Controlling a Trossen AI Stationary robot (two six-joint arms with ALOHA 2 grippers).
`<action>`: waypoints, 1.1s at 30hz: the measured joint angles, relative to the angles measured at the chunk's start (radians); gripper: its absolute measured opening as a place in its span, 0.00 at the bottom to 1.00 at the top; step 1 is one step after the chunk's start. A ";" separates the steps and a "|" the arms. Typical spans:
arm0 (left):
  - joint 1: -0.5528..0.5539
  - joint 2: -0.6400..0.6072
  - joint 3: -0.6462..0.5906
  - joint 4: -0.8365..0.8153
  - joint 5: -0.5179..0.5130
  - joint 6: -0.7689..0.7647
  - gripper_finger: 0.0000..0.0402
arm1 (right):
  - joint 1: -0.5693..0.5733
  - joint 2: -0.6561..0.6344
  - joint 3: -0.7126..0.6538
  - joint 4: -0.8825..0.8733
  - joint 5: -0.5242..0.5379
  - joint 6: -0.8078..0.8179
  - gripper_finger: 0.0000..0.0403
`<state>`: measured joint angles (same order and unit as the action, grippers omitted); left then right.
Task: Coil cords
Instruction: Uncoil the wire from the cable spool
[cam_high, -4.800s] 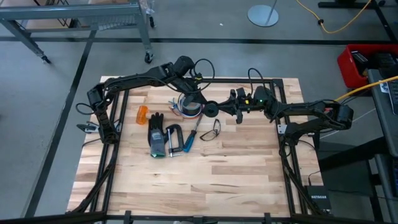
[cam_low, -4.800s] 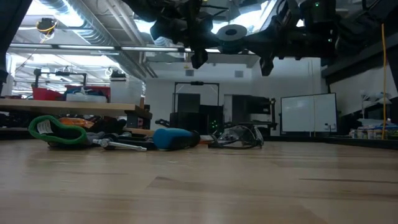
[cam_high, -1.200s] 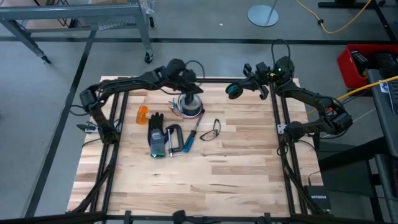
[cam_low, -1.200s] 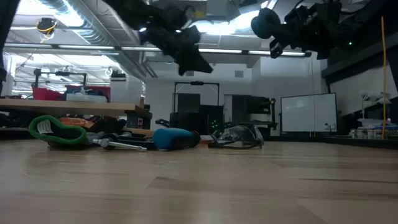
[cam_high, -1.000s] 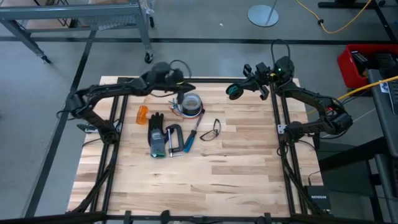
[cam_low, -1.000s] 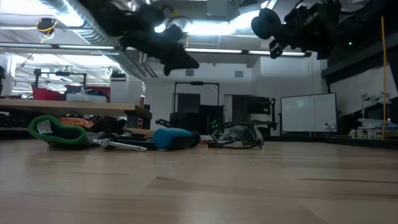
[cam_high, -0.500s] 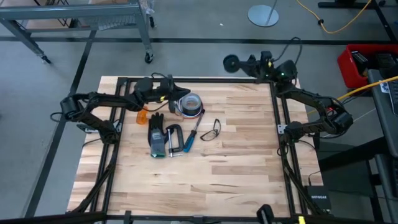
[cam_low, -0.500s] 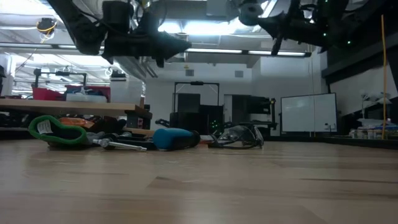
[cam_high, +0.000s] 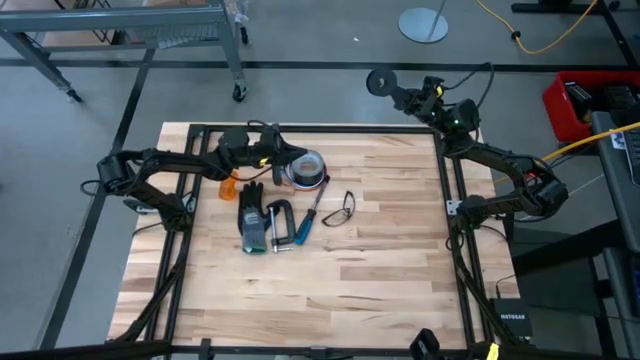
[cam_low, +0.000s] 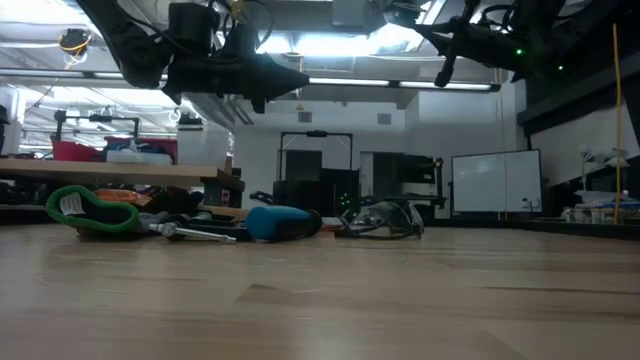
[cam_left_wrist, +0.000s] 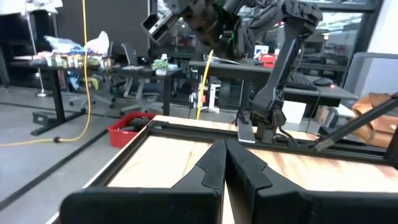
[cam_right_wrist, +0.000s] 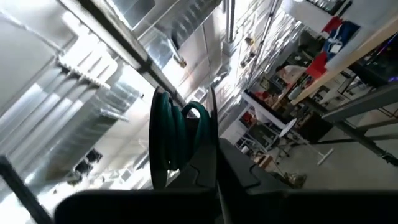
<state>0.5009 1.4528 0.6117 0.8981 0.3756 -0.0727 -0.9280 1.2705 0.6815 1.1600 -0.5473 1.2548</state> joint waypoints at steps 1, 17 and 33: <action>-0.004 0.000 0.000 0.004 0.000 0.006 0.00 | 0.006 0.000 0.000 -0.002 0.014 0.002 0.00; -0.063 0.002 0.001 0.085 0.001 0.246 0.00 | 0.052 0.000 0.000 -0.005 -0.072 0.005 0.00; -0.085 0.002 0.011 0.146 0.000 0.244 0.02 | 0.173 0.001 0.000 -0.002 -0.267 -0.031 0.00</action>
<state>0.4160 1.4544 0.6224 1.0437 0.3759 0.1718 -0.7545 1.2713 0.6815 1.1576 -0.8147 1.2241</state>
